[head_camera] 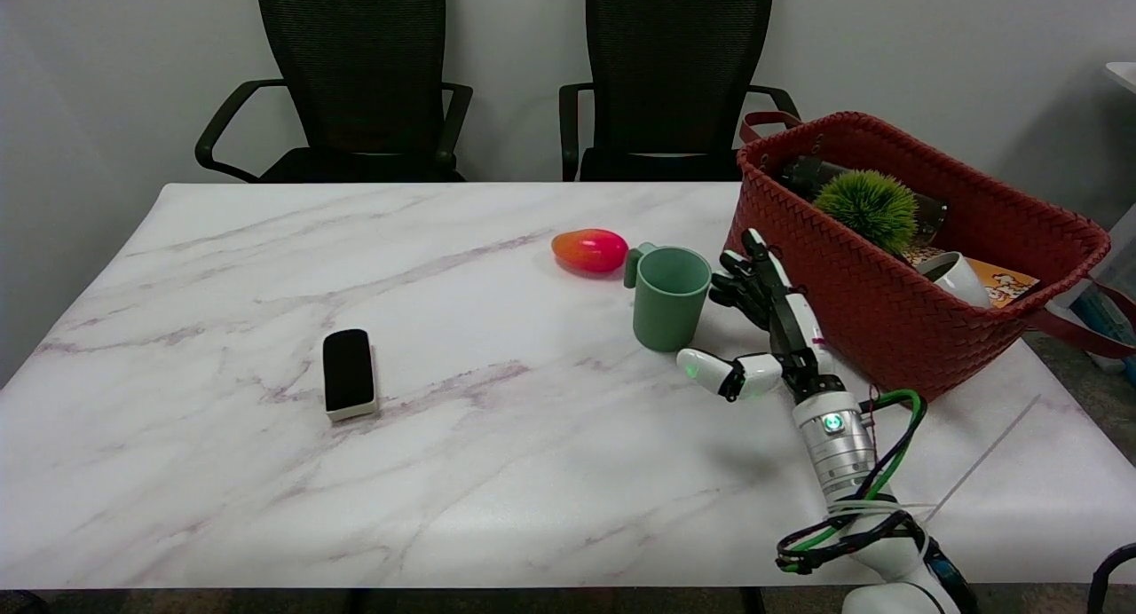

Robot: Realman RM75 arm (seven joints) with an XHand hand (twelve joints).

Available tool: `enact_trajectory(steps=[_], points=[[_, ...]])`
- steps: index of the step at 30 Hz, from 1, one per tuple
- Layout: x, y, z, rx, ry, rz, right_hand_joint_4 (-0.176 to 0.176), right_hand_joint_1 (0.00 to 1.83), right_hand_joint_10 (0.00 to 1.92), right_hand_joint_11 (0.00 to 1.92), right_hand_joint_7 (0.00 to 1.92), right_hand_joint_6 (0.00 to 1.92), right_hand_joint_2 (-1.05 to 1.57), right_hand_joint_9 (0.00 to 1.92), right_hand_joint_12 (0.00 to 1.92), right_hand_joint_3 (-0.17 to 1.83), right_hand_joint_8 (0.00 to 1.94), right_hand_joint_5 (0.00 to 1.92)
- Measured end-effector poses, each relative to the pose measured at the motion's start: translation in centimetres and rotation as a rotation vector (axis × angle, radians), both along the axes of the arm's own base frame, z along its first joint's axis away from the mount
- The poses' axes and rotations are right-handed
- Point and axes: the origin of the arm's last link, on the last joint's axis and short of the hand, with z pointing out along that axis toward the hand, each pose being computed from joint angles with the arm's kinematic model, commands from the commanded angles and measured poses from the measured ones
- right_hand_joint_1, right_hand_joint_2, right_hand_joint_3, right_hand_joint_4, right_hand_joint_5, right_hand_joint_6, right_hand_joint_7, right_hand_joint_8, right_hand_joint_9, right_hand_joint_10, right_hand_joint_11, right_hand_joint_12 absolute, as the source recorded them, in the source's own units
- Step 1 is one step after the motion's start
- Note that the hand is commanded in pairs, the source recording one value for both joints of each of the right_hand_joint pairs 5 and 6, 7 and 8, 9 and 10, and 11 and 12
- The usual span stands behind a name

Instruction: Pick up the green mug.

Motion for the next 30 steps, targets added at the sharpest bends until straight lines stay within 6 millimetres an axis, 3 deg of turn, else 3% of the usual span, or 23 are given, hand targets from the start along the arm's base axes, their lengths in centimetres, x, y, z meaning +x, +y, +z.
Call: enact_trajectory(steps=[30], points=[[-1.0,-2.7,0.5,-0.024,0.010,-0.034,0.000,1.04,0.35,0.40,0.23,0.18,-0.17,0.35,0.40,0.93,0.23,0.18]])
